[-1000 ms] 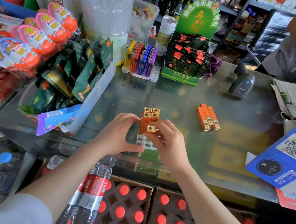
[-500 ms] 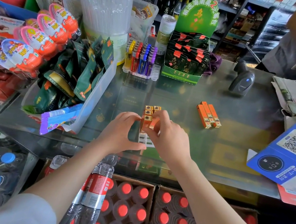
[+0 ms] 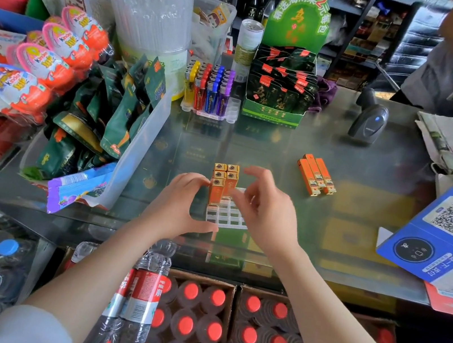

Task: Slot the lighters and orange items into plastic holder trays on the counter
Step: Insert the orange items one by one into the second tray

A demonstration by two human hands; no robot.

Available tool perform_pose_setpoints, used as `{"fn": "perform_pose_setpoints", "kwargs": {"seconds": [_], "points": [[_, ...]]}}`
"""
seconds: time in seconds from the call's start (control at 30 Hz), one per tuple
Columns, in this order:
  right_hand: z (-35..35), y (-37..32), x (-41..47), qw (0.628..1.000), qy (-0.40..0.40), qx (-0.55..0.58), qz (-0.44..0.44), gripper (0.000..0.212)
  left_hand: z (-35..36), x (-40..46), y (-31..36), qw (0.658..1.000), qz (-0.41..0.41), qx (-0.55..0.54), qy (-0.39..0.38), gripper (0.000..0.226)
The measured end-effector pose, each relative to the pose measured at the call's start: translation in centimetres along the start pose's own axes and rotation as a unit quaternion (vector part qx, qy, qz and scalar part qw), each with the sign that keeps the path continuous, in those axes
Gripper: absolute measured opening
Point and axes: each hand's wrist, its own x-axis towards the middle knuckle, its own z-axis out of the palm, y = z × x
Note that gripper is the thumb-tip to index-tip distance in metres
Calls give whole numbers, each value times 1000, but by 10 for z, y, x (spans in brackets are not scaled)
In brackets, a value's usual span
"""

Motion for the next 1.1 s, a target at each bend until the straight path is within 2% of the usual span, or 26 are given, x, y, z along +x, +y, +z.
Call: {"fn": "perform_pose_setpoints", "kwargs": {"seconds": [0.13,0.23,0.43,0.6,0.77,0.93,1.1], "points": [[-11,51,5,991,53,-7,126,13,-1,3,4,1000,2,9,11,78],[-20,89,14,973,35,-79,216,20,1,8,9,1000,-3,10,-8,79],[-26,110,25,950,14,-169,262,22,6,17,13,1000,-10,-8,-26,80],[-17,106,32,946,-15,-212,243,19,6,19,17,1000,-10,-4,-19,81],[-9,98,30,969,-53,-152,188,21,-1,17,18,999,1,21,-40,86],[-4,95,32,968,-76,-176,162,26,-6,11,16,999,18,36,-36,87],[0,87,36,987,-46,-125,90,13,-5,7,14,999,1,33,-40,93]]}}
